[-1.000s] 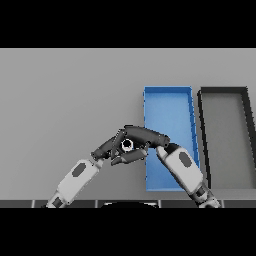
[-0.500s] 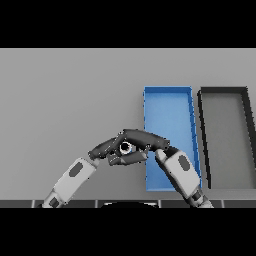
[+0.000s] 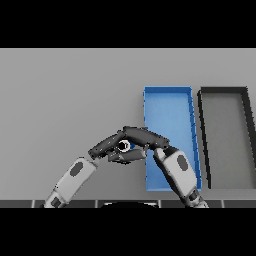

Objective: Pick up the blue pipe and place it into the blue bin.

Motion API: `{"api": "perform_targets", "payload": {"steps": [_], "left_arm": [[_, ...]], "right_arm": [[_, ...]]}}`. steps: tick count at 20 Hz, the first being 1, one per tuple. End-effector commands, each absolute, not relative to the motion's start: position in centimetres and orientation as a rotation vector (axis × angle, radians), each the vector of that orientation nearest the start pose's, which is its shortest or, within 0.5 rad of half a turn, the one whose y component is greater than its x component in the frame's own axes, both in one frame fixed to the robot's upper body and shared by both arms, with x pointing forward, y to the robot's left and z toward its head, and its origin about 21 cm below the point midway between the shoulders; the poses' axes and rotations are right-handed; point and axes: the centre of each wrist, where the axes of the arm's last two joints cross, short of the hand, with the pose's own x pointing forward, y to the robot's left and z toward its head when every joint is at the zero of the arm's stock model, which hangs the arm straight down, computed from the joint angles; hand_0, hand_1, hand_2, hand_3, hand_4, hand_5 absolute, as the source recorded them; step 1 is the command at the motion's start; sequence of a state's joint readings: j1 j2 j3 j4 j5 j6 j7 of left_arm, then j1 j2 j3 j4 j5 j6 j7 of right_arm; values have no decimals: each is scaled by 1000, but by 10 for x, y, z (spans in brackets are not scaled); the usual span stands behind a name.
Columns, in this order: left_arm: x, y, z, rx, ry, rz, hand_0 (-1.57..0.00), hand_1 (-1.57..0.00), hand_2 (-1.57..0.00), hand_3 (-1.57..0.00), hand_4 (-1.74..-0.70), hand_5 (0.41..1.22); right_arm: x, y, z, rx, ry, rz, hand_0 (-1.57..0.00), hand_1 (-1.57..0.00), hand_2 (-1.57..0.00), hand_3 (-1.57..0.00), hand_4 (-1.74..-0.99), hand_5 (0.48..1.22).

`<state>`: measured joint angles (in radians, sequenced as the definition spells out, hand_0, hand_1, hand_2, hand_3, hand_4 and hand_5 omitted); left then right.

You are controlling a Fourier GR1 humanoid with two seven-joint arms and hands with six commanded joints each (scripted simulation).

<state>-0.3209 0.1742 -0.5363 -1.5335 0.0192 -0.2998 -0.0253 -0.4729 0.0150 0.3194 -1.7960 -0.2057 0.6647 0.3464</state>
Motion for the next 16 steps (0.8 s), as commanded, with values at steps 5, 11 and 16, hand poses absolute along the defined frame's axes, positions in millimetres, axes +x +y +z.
{"api": "perform_targets", "payload": {"steps": [5,11,16], "left_arm": [[270,116,49,-498,-1544,-933,-13,-11,-11,-4,-881,593],[269,116,45,-484,-1520,-952,-3,-2,-2,0,-865,523],[266,118,44,-498,-1530,-948,0,0,0,1,-863,493]], "right_arm": [[279,-101,171,892,-1671,1049,-1571,-1571,-1571,-1571,-1492,1221],[290,-103,209,1064,-1573,890,-1571,-1571,-1571,-1571,-1493,1221],[298,-108,271,1039,-1710,914,-1571,-1571,-1571,-1571,-1494,1221]]}}
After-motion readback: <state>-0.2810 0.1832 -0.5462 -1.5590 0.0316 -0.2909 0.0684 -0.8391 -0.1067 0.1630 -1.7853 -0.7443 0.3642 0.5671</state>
